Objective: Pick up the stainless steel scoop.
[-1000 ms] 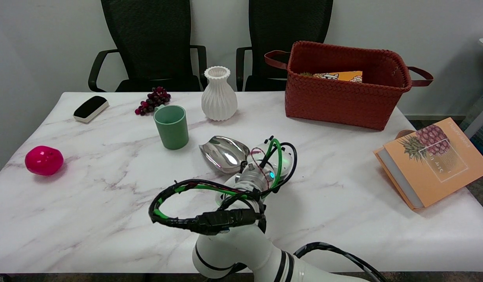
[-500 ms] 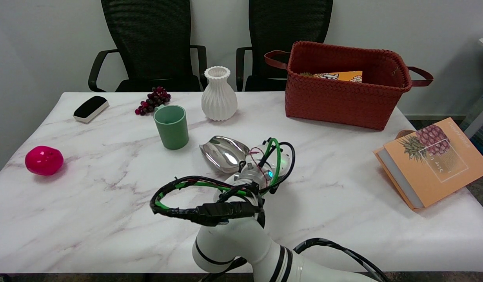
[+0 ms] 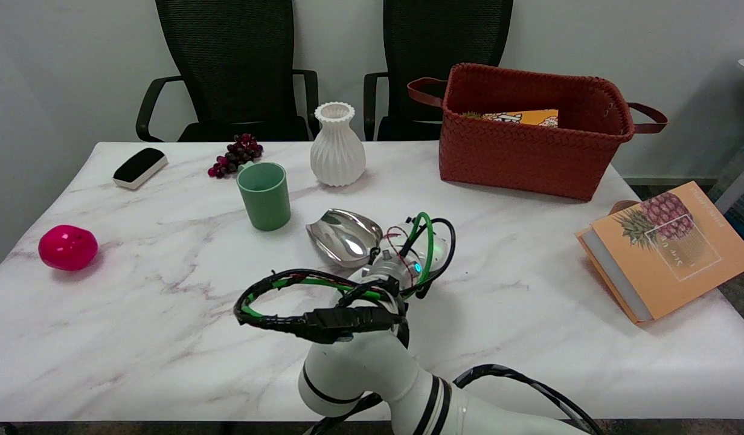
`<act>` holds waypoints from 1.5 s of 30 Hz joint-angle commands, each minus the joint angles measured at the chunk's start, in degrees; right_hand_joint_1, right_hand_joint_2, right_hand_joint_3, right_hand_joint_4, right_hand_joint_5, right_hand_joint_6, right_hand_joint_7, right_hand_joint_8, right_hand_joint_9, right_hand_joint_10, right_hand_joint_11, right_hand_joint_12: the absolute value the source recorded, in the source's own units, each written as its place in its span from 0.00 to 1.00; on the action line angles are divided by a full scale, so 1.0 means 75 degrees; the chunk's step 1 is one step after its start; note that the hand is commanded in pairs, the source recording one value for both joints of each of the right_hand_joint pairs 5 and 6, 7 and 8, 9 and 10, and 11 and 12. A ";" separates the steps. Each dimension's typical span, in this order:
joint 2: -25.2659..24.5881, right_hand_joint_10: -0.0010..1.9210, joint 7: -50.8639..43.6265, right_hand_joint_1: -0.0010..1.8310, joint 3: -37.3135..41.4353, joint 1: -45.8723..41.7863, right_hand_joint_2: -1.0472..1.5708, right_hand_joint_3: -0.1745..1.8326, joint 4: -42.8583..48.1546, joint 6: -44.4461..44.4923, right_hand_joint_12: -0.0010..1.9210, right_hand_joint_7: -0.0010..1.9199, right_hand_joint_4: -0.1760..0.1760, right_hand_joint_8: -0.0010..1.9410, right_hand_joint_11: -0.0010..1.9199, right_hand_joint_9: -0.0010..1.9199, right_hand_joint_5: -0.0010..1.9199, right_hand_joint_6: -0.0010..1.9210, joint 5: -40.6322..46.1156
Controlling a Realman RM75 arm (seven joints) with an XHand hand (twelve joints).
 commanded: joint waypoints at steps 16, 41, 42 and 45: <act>0.0165 0.66 0.0026 0.60 0.0051 0.0016 0.25 0.44 -0.0015 -0.0238 0.88 0.62 0.50 0.61 0.88 0.66 0.30 0.30 0.0071; 0.0223 0.51 0.0159 0.60 0.0030 -0.0062 0.27 0.43 -0.0134 -0.0419 0.72 0.51 0.50 0.51 0.72 0.51 0.17 0.17 0.0252; 0.0204 0.51 0.0161 0.60 0.0001 -0.0055 0.27 0.43 -0.0134 -0.0394 0.72 0.51 0.50 0.51 0.72 0.51 0.17 0.17 0.0252; 0.0179 0.53 0.0185 0.60 -0.0038 -0.0041 0.27 0.43 -0.0155 -0.0363 0.73 0.51 0.50 0.51 0.73 0.53 0.20 0.20 0.0252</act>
